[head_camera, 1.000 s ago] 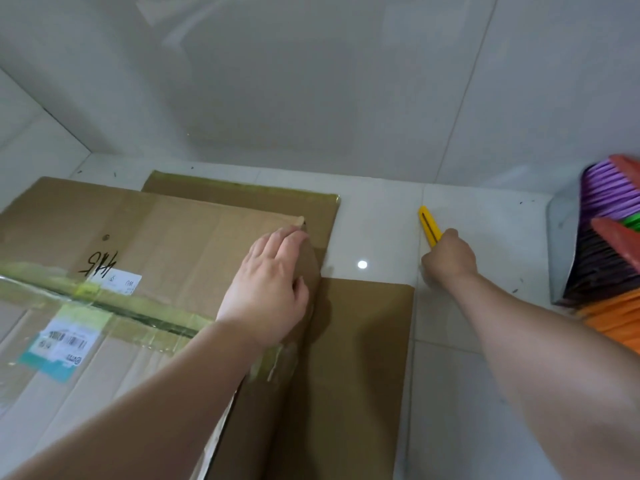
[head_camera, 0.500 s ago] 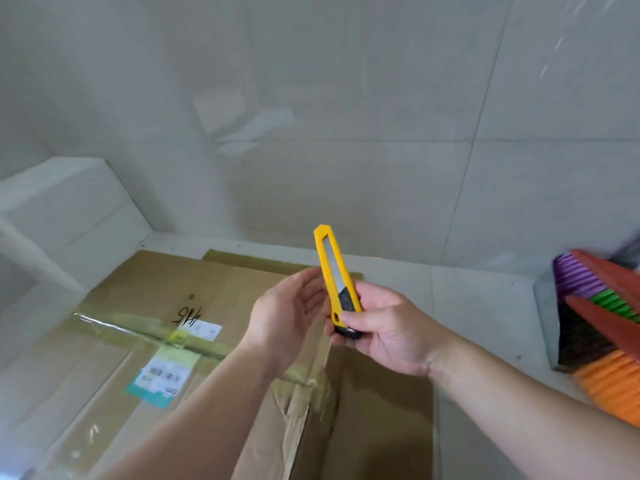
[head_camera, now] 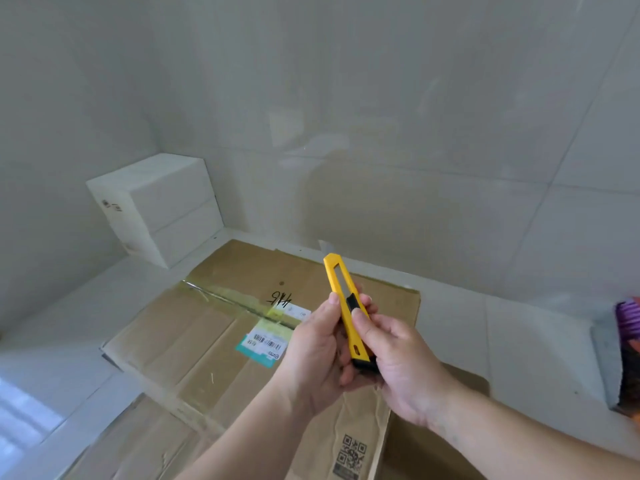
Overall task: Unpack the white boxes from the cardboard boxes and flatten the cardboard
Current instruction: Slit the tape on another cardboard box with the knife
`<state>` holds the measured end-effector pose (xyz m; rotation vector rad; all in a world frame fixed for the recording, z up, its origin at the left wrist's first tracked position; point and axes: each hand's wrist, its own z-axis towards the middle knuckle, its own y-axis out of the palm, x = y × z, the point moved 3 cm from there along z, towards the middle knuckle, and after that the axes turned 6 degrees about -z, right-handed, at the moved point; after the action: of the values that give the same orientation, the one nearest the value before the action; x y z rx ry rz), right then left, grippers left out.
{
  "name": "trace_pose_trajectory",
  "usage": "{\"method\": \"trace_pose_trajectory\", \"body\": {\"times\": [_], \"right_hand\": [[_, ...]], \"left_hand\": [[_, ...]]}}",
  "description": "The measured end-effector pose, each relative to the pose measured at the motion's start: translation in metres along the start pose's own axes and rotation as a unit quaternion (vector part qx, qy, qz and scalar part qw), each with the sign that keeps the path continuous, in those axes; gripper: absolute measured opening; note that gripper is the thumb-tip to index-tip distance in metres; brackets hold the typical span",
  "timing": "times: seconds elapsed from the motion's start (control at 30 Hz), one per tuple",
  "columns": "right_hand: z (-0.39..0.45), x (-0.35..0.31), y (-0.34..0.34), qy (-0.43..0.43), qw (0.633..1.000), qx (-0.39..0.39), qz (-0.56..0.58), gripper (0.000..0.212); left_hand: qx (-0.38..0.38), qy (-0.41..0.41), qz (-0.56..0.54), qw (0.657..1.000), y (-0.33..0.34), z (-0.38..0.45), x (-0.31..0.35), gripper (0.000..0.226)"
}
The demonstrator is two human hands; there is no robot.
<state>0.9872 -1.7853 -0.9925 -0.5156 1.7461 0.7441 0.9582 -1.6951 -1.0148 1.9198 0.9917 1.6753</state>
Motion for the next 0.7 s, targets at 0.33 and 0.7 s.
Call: {"method": "trace_pose_trajectory", "body": {"times": [0.33,0.7], "right_hand": [[0.0,0.007,-0.005,0.029,0.997,-0.039,0.053,0.024],[0.002,0.009,-0.028,0.006,0.998,0.052,-0.024,0.032]], "left_hand": [[0.11,0.025,0.129,0.985,0.004,-0.012,0.002,0.04],[0.062,0.053,0.246,0.966,0.017,-0.005,-0.007,0.031]]}}
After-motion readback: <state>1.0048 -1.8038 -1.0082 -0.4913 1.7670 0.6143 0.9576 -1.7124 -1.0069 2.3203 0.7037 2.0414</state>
